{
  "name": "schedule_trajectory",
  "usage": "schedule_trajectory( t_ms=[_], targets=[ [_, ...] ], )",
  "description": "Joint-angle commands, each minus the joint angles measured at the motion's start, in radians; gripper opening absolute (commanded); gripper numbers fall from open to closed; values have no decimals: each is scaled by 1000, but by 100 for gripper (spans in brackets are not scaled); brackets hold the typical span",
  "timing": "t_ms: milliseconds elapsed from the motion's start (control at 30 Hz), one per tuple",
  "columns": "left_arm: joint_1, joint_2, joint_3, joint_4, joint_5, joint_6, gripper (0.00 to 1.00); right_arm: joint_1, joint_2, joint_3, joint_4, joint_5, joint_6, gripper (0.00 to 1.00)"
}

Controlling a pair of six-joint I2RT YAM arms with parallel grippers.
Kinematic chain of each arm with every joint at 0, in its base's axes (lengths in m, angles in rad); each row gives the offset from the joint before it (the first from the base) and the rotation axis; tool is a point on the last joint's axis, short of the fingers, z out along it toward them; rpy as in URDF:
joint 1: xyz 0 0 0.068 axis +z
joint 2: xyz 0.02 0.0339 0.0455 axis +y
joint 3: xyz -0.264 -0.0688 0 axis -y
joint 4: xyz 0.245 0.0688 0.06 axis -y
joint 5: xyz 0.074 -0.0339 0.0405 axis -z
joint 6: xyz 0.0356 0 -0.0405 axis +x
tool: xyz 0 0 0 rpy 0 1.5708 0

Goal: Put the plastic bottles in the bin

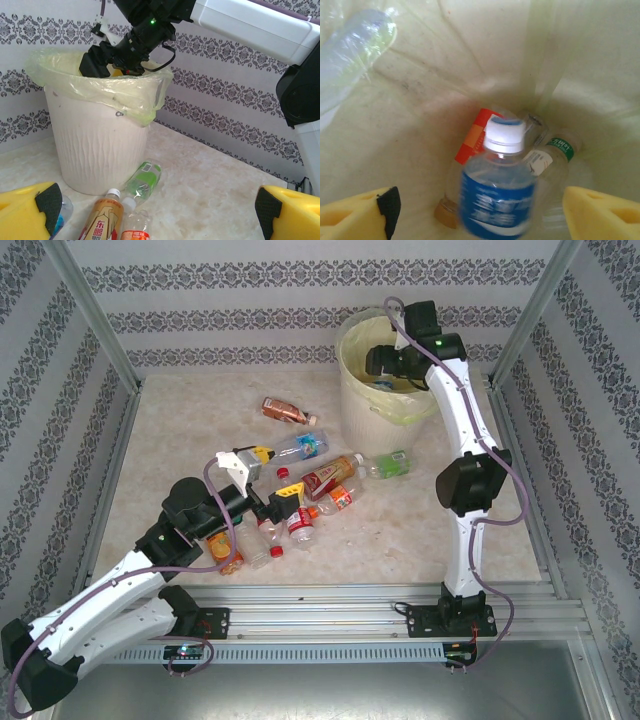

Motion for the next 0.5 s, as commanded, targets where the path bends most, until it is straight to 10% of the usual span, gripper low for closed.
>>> schedule_trajectory(
  t_ms=[0,467],
  targets=[
    [16,-6,10,-1,-8,17,100,-11,-27,48,-21,-31,14,89],
    [16,-15,13,-14,0,42,100,-12,-254,-29,37,-21,8,91]
  ],
)
